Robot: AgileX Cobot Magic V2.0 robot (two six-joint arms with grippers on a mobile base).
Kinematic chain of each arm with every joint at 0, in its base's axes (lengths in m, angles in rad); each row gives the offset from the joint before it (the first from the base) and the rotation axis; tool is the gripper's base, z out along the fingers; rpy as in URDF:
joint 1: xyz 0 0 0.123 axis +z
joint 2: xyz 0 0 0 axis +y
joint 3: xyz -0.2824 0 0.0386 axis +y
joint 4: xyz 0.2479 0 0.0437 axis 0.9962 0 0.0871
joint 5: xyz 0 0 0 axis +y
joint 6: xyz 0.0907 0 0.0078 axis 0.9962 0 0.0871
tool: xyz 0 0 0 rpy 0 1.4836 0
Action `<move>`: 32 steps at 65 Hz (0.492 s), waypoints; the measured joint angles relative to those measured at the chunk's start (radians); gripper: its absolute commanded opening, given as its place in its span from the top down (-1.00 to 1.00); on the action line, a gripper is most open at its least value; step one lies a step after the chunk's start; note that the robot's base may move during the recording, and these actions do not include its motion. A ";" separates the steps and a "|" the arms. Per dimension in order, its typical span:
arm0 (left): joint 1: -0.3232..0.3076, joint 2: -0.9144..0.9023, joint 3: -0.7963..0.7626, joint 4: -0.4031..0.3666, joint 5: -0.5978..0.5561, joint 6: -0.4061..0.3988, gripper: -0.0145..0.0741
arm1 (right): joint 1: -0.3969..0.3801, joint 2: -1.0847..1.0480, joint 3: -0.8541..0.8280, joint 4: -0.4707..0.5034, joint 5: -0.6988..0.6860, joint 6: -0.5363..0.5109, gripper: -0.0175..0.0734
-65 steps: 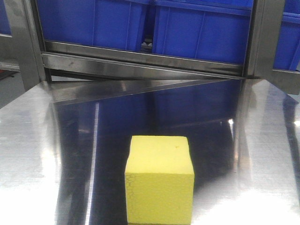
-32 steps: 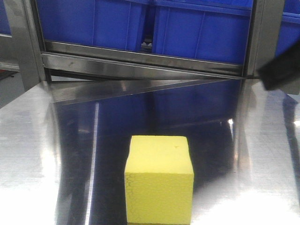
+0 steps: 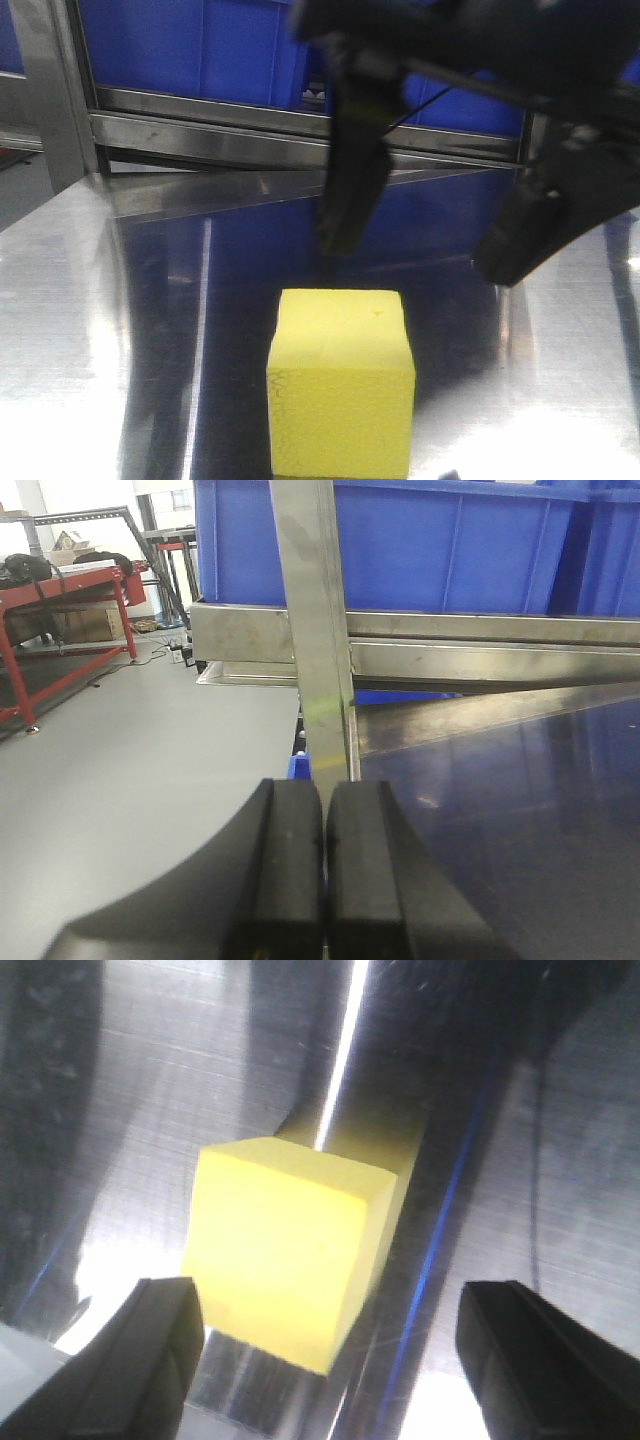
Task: Place yellow foam block on left shelf second layer
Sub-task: 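Lower the open right gripper around the yellow foam cube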
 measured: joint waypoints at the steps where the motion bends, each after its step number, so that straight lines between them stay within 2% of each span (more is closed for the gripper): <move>1: 0.000 0.000 0.000 0.000 0.000 0.000 0.36 | 0.006 0.016 -0.009 -0.007 0.006 0.010 -0.77; 19: 0.000 0.000 0.000 0.000 0.000 0.000 0.36 | 0.106 0.131 -0.120 -0.176 0.091 0.257 -0.77; 32: 0.000 0.000 0.000 0.000 0.000 0.000 0.36 | 0.151 0.161 -0.149 -0.197 0.097 0.388 -0.77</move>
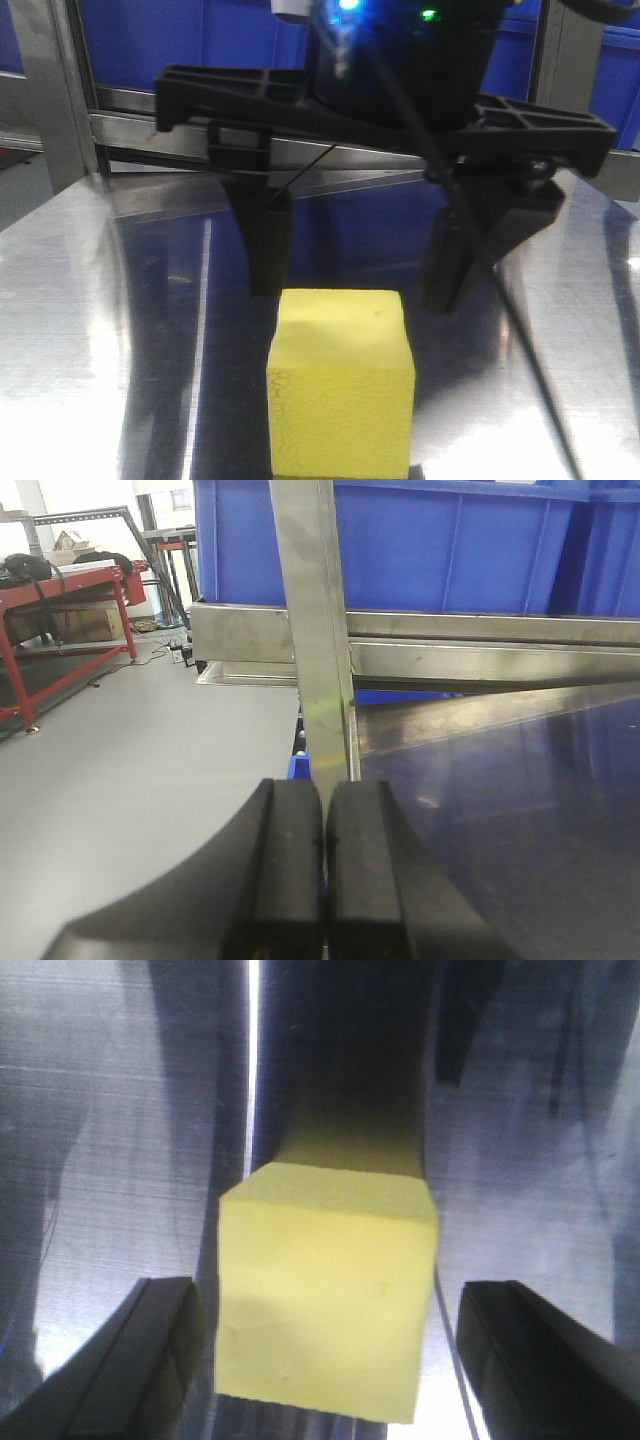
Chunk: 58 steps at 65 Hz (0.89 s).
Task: Place yellow foam block on left shelf second layer
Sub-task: 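Lower the open right gripper around the yellow foam cube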
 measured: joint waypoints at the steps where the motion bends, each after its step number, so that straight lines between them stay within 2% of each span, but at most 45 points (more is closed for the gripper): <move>1: 0.000 0.000 0.000 0.000 0.000 0.000 0.36 | 0.002 0.002 -0.002 0.000 0.000 0.006 -0.77; 14: 0.000 0.000 0.000 0.000 0.000 0.000 0.36 | 0.030 0.038 -0.008 -0.014 0.003 0.057 -0.77; 58: 0.000 0.000 0.000 0.000 0.000 0.000 0.36 | 0.035 0.087 -0.010 -0.052 0.023 0.064 -0.77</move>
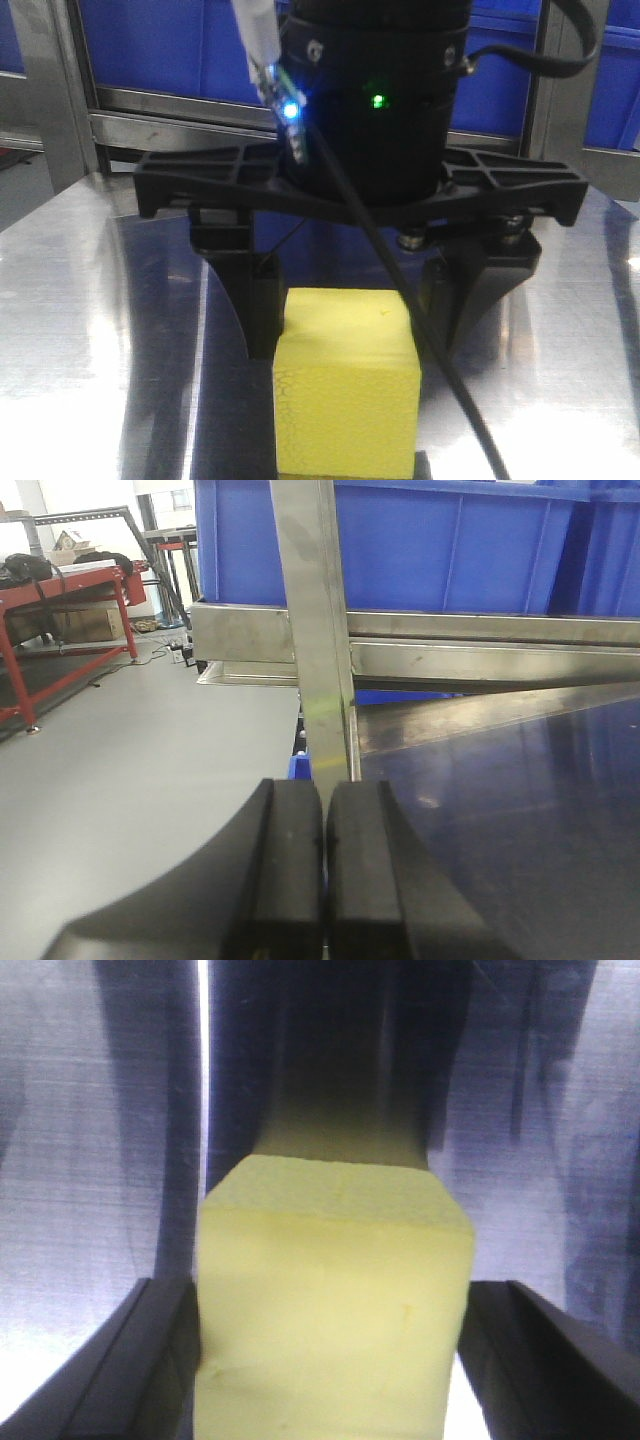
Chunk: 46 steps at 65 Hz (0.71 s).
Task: Place yellow foam block on left shelf second layer
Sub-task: 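Lower the open right gripper around the yellow foam cube, then close the right gripper on the sides of the yellow foam cube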
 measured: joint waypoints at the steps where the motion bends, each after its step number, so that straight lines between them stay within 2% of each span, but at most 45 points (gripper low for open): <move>1: 0.000 0.000 0.000 0.000 0.000 0.000 0.36 | 0.000 0.002 0.000 0.000 -0.002 0.000 -0.77; 37: 0.000 0.000 0.000 0.000 0.000 0.000 0.36 | 0.000 0.017 0.038 -0.003 -0.078 0.003 -0.76; 46: 0.000 0.000 0.000 0.000 0.000 0.000 0.36 | 0.000 0.021 0.039 -0.003 -0.078 -0.024 -0.75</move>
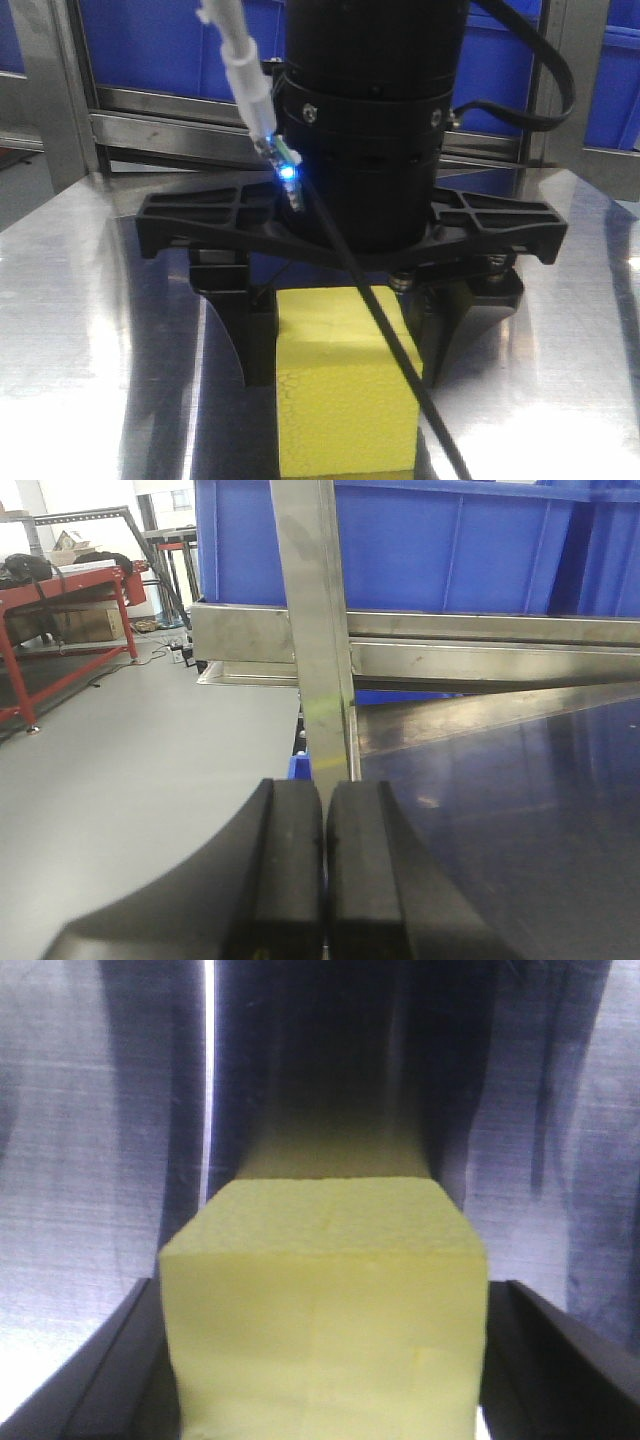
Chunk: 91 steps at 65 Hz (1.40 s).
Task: Place yellow foam block on left shelf second layer
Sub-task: 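Close the right gripper on the sides of the yellow foam cube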
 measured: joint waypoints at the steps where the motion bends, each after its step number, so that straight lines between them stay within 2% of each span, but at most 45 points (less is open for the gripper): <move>1: 0.000 0.000 0.000 0.000 0.000 0.000 0.36 | 0.000 0.000 0.000 0.000 0.000 -0.005 -0.75; 68: 0.000 0.000 0.000 0.000 0.000 0.000 0.36 | 0.000 0.014 0.000 0.002 0.014 -0.043 -0.75; 82: 0.000 0.000 0.000 0.000 0.000 0.000 0.36 | 0.000 0.014 0.000 0.002 0.014 -0.043 -0.45; 91: 0.000 0.000 0.000 0.000 0.000 0.000 0.36 | 0.000 0.014 0.000 0.002 0.014 -0.043 -0.43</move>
